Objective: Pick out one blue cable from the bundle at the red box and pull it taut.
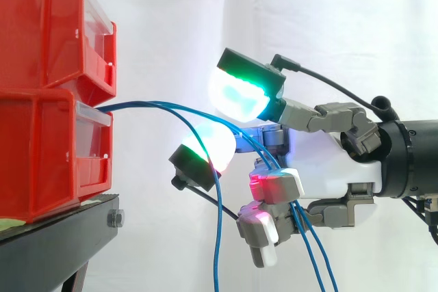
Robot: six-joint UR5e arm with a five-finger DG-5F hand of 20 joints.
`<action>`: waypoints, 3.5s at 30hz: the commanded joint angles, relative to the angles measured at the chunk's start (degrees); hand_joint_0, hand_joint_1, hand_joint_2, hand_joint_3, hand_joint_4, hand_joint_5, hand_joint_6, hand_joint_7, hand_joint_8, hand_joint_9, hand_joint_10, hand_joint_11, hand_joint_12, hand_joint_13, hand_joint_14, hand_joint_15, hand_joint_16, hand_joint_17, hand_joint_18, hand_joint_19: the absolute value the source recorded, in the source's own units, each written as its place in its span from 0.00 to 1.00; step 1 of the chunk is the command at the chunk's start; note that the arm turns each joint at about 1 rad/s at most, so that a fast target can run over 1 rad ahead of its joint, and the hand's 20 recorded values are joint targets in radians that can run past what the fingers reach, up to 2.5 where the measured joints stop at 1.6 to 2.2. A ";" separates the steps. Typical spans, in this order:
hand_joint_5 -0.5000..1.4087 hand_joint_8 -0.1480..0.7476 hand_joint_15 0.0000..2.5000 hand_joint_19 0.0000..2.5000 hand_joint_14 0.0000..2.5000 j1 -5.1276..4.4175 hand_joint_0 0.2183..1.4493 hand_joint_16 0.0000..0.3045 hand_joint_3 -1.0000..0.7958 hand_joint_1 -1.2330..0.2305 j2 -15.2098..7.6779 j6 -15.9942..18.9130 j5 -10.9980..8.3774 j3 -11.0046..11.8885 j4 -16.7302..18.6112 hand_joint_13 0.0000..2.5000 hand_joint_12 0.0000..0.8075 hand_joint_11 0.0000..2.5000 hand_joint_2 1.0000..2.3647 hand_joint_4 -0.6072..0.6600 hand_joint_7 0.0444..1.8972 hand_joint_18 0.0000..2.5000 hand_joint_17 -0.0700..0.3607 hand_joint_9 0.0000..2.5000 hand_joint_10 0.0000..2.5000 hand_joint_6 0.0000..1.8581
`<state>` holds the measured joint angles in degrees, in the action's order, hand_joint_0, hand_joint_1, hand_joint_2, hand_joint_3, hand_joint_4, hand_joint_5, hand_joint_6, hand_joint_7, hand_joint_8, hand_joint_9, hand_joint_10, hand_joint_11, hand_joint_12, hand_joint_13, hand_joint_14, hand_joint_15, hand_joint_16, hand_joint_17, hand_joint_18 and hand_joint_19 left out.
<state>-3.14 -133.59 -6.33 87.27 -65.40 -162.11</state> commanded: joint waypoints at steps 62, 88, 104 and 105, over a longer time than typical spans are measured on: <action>0.20 0.43 0.30 0.29 0.01 0.59 0.31 0.16 0.39 0.33 0.09 -6.33 0.70 2.74 -3.57 0.38 0.41 0.35 0.01 0.49 0.46 0.30 0.42 0.42 0.01 0.50; 0.19 0.40 0.29 0.26 0.01 0.41 0.41 0.16 0.28 0.22 0.09 -6.33 0.44 2.74 -3.66 0.38 0.38 0.35 0.00 0.38 0.47 0.32 0.41 0.42 0.01 0.52; 0.20 0.43 0.29 0.27 0.01 0.50 0.21 0.18 0.28 0.28 0.18 -6.33 0.35 2.74 -3.39 0.39 0.42 0.35 0.00 0.47 0.39 0.33 0.44 0.44 0.01 0.51; 0.20 0.44 0.29 0.27 0.01 0.50 0.19 0.18 0.28 0.31 0.09 -6.33 0.35 2.74 -3.48 0.39 0.44 0.35 0.00 0.48 0.39 0.34 0.45 0.44 0.01 0.50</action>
<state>-2.64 -133.48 -12.66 87.63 -62.67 -165.55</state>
